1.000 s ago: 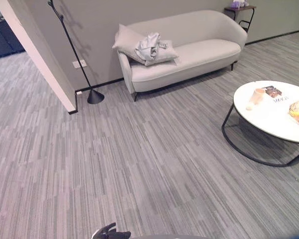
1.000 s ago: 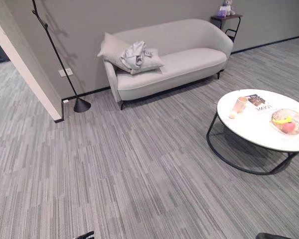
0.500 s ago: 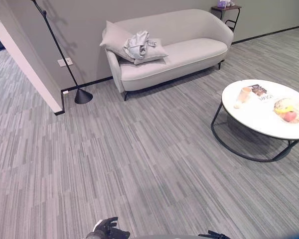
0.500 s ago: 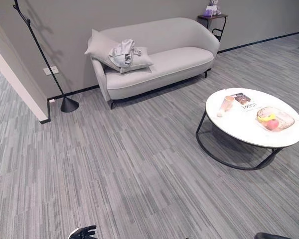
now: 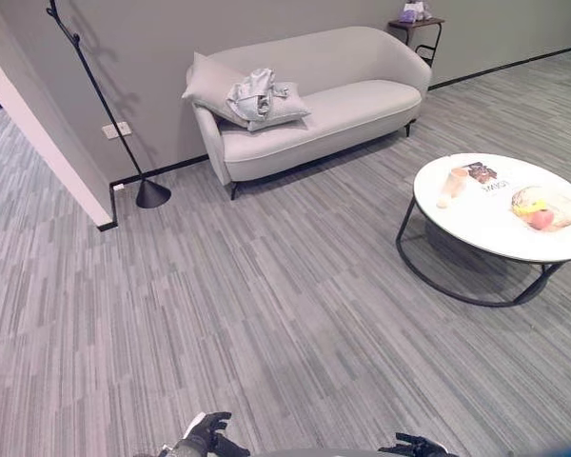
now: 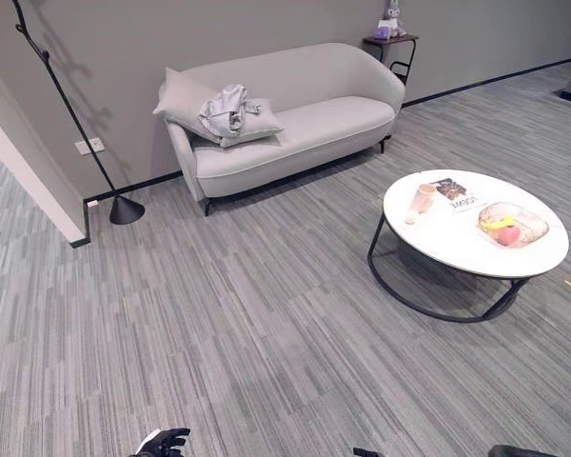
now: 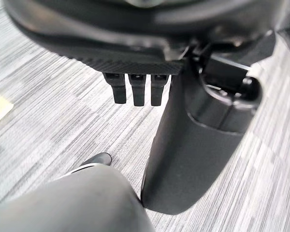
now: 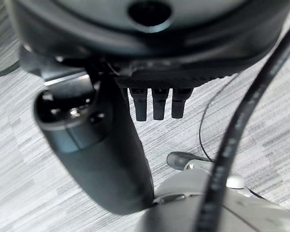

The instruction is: Hang the clothes on the sofa on the clothes rack.

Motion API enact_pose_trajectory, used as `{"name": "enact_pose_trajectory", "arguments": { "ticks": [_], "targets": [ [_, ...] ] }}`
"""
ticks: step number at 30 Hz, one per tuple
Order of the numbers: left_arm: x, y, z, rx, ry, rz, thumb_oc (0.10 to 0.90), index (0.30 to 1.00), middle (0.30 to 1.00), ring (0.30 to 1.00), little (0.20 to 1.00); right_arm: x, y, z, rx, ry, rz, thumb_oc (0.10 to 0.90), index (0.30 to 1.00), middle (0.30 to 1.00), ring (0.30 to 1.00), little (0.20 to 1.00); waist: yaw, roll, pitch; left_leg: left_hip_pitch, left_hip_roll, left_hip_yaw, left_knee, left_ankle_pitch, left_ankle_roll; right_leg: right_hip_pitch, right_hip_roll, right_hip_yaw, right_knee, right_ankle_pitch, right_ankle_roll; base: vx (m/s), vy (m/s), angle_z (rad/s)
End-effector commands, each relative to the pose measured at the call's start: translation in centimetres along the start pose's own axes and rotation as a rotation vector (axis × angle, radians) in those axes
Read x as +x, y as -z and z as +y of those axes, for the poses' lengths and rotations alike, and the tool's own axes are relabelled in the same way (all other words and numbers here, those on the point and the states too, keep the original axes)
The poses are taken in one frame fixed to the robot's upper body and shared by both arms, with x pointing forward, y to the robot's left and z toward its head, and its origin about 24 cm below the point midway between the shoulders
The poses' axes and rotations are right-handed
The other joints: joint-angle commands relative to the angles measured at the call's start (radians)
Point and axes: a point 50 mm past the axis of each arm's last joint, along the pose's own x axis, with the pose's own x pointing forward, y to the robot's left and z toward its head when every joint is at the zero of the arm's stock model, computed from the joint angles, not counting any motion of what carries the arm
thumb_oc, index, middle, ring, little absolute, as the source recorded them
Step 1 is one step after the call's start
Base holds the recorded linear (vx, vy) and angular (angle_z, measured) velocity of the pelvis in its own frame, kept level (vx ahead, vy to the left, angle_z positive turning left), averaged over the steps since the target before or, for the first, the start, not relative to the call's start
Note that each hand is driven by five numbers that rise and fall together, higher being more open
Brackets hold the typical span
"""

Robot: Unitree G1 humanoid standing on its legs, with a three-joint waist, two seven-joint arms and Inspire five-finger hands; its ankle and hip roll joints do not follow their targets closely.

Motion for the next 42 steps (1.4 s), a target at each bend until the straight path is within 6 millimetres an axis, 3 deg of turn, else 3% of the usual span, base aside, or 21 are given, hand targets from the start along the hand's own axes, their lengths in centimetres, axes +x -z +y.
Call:
{"name": "enact_pose_trajectory", "arguments": {
  "ticks": [1, 8, 11, 14, 16, 18, 19, 20, 21, 23, 25, 29, 31, 33, 34, 35, 36, 37, 38, 40, 42],
  "targets": [
    [-0.5, 2.0, -2.4, 0.148, 0.086, 0.06, 0.8, 0.9, 0.9, 0.9, 0.9, -0.1, 1.3, 5.2, -0.188, -0.14, 0.062, 0.8, 0.9, 0.9, 0.9, 0.9, -0.013, -0.052, -0.006, -0.032, 0.008, -0.018, -0.091, 0.069, -0.049, 0.118, -0.091, 0.044, -0.198, 0.115, 0.13, 0.05, 0.017, -0.06],
    [-0.4, 1.9, -1.6, 0.103, 0.041, 0.075, 0.8, 0.9, 0.9, 0.9, 0.9, 0.0, 0.6, 5.0, -0.233, -0.128, 0.04, 0.8, 0.9, 0.9, 0.9, 0.9, -0.013, -0.05, 0.002, -0.027, 0.0, -0.023, -0.091, 0.059, -0.037, 0.109, -0.094, 0.052, -0.187, 0.108, 0.134, 0.03, 0.033, -0.04],
    [0.0, 0.3, -0.3, 0.114, 0.007, 0.041, 0.8, 0.9, 0.9, 0.9, 0.9, 0.1, -0.9, 4.1, -0.166, -0.099, 0.014, 0.8, 0.9, 0.9, 0.9, 0.9, -0.008, -0.04, 0.041, -0.054, -0.008, -0.031, -0.087, 0.071, -0.022, 0.043, -0.105, 0.053, -0.098, 0.081, 0.13, -0.1, 0.1, -0.03],
    [0.6, -3.4, 1.7, 0.179, -0.038, -0.062, 0.8, 0.9, 0.9, 0.9, 0.9, 0.2, -3.6, 2.7, 0.033, -0.059, -0.053, 0.8, 0.9, 0.9, 0.9, 0.9, 0.004, -0.031, 0.126, -0.157, -0.024, -0.051, 0.022, 0.054, 0.008, -0.096, -0.136, 0.035, 0.118, 0.035, 0.127, -0.27, 0.154, 0.08],
    [0.7, -5.0, 1.8, 0.227, -0.044, -0.114, 0.8, 0.9, 0.9, 0.9, 0.9, 0.2, -3.4, 2.0, 0.162, -0.039, -0.057, 0.8, 0.9, 0.9, 0.9, 0.9, 0.01, -0.018, 0.156, -0.17, -0.053, -0.069, 0.065, 0.03, 0.041, -0.153, -0.173, 0.016, 0.319, 0.043, 0.146, -0.1, 0.2, 0.5],
    [0.8, -5.3, 1.4, 0.198, -0.037, -0.116, 0.8, 0.9, 0.9, 0.9, 0.9, 0.2, -3.2, 1.1, 0.244, -0.019, -0.049, 0.8, 0.9, 0.9, 0.9, 0.9, -0.001, 0.006, 0.208, -0.118, -0.064, -0.066, 0.066, 0.012, 0.069, -0.253, -0.212, 0.034, 0.603, 0.099, 0.158, -0.02, 0.214, 0.62],
    [0.8, -5.4, 1.4, 0.198, -0.037, -0.116, 0.8, 0.9, 0.9, 0.9, 0.9, 0.2, -3.3, 1.1, 0.244, -0.019, -0.05, 0.8, 0.9, 0.9, 0.9, 0.9, 0.001, 0.007, 0.206, -0.121, -0.063, -0.064, 0.066, 0.014, 0.069, -0.257, -0.21, 0.036, 0.601, 0.102, 0.158, -0.01, 0.252, 0.3],
    [0.8, -5.2, 1.0, 0.132, -0.018, -0.087, 0.8, 0.9, 0.9, 0.9, 0.9, 0.2, -3.5, 0.7, 0.376, -0.027, -0.055, 0.8, 0.9, 0.9, 0.9, 0.9, -0.011, 0.027, 0.259, -0.073, -0.058, -0.035, 0.061, -0.004, 0.092, -0.354, -0.264, 0.026, 0.82, 0.149, 0.17, 0.1, 0.186, -0.08],
    [0.8, -4.5, 0.7, 0.123, 0.002, -0.054, 0.8, 0.9, 0.9, 0.9, 0.9, 0.2, -2.5, 0.4, 0.404, -0.026, -0.024, 0.8, 0.9, 0.9, 0.9, 0.9, -0.014, 0.027, 0.263, -0.041, -0.056, -0.019, 0.054, -0.02, 0.094, -0.366, -0.309, -0.008, 0.846, 0.147, 0.175, 0.23, 0.183, -0.29],
    [0.7, -3.2, 0.3, 0.121, 0.029, -0.009, 0.8, 0.9, 0.9, 0.9, 0.9, 0.1, -1.2, -0.3, 0.444, -0.007, 0.009, 0.8, 0.9, 0.9, 0.9, 0.9, -0.029, 0.017, 0.261, 0.027, -0.055, -0.008, 0.026, -0.045, 0.086, -0.353, -0.328, -0.064, 0.762, 0.126, 0.178, 0.37, -0.06, -0.39],
    [0.7, -2.8, 0.6, 0.098, 0.031, 0.003, 0.8, 0.9, 0.9, 0.9, 0.9, 0.0, -0.9, -0.6, 0.477, 0.002, 0.008, 0.8, 0.9, 0.9, 0.9, 0.9, -0.05, 0.013, 0.264, 0.084, -0.046, -0.013, 0.0, -0.078, 0.06, -0.328, -0.289, -0.077, 0.515, 0.11, 0.171, 0.41, -0.195, -0.33],
    [0.7, -2.9, 0.5, 0.178, 0.053, -0.001, 0.8, 0.9, 0.9, 0.9, 0.9, -0.2, 0.4, -2.0, 0.542, 0.054, 0.054, 0.8, 0.9, 0.9, 0.9, 0.9, -0.09, 0.013, 0.258, 0.172, -0.014, -0.01, -0.055, -0.132, -0.012, -0.314, -0.327, -0.046, -0.073, 0.269, 0.237, 0.49, -0.232, -0.52],
    [0.6, -2.4, 0.1, 0.263, 0.086, 0.013, 0.8, 0.9, 0.9, 0.9, 0.9, -0.3, 1.8, -1.8, 0.537, 0.051, 0.108, 0.8, 0.9, 0.9, 0.9, 0.9, -0.11, 0.021, 0.247, 0.24, 0.016, 0.005, -0.091, -0.153, -0.042, -0.344, -0.377, -0.056, -0.168, 0.327, 0.265, 0.67, -0.203, -0.54],
    [0.6, -2.3, -0.1, 0.292, 0.1, 0.008, 0.8, 0.9, 0.9, 0.9, 0.9, -0.5, 3.0, -1.7, 0.559, 0.059, 0.145, 0.8, 0.9, 0.9, 0.9, 0.9, -0.105, 0.022, 0.236, 0.266, 0.025, 0.011, -0.091, -0.173, -0.053, -0.332, -0.373, -0.077, -0.179, 0.34, 0.272, 0.62, -0.219, -0.37],
    [0.5, -1.9, 0.0, 0.289, 0.101, 0.013, 0.8, 0.9, 0.9, 0.9, 0.9, -0.9, 5.4, -1.3, 0.583, 0.061, 0.218, 0.8, 0.9, 0.9, 0.9, 0.9, -0.106, 0.008, 0.203, 0.287, 0.055, -0.006, -0.081, -0.158, -0.074, -0.307, -0.368, -0.092, -0.178, 0.381, 0.275, 0.72, -0.374, -0.39],
    [0.5, -1.8, -0.2, 0.268, 0.102, 0.012, 0.8, 0.9, 0.9, 0.9, 0.9, -1.2, 6.4, -1.1, 0.585, 0.057, 0.249, 0.8, 0.9, 0.9, 0.9, 0.9, -0.112, 0.022, 0.185, 0.291, 0.1, -0.014, -0.048, -0.116, -0.099, -0.294, -0.337, -0.093, -0.174, 0.393, 0.266, 0.93, -0.501, -0.29],
    [0.5, -2.3, -0.1, 0.27, 0.095, -0.005, 0.8, 0.9, 0.9, 0.9, 0.9, -1.2, 6.5, -1.4, 0.598, 0.071, 0.254, 0.8, 0.9, 0.9, 0.9, 0.9, -0.113, 0.03, 0.176, 0.269, 0.147, -0.017, 0.002, -0.058, -0.117, -0.282, -0.307, -0.098, -0.169, 0.384, 0.253, 0.45, -0.287, 0.14],
    [0.5, -2.3, -0.1, 0.27, 0.095, -0.005, 0.8, 0.9, 0.9, 0.9, 0.9, -1.2, 6.5, -1.3, 0.598, 0.071, 0.254, 0.8, 0.9, 0.9, 0.9, 0.9, -0.116, 0.029, 0.174, 0.265, 0.147, -0.021, 0.001, -0.055, -0.118, -0.283, -0.309, -0.101, -0.169, 0.384, 0.251, 0.5, -0.422, 0.31],
    [0.7, -4.0, -0.3, 0.255, 0.09, -0.062, 0.8, 0.9, 0.9, 0.9, 0.9, -1.4, 6.6, -2.2, 0.611, 0.109, 0.255, 0.8, 0.9, 0.9, 0.9, 0.9, -0.1, 0.048, 0.154, 0.204, 0.22, -0.015, 0.143, 0.11, -0.152, -0.223, -0.239, -0.136, -0.186, 0.348, 0.216, 0.52, -0.438, 0.3],
    [0.8, -5.7, 0.3, 0.203, 0.071, -0.123, 0.8, 0.9, 0.9, 0.9, 0.9, -1.2, 5.3, -3.1, 0.585, 0.129, 0.21, 0.8, 0.9, 0.9, 0.9, 0.9, -0.068, 0.035, 0.142, 0.097, 0.26, -0.045, 0.382, 0.281, -0.149, -0.138, -0.179, -0.17, -0.198, 0.295, 0.151, 0.63, -0.502, 0.51],
    [0.8, -7.8, 1.0, 0.17, 0.044, -0.202, 0.8, 0.9, 0.9, 0.9, 0.9, -0.8, 3.0, -3.9, 0.527, 0.128, 0.137, 0.8, 0.9, 0.9, 0.9, 0.9, -0.02, 0.011, 0.165, -0.016, 0.282, -0.051, 0.56, 0.26, -0.112, -0.06, -0.147, -0.16, -0.198, 0.224, 0.121, 0.47, -0.396, 0.27]
  ]
}}
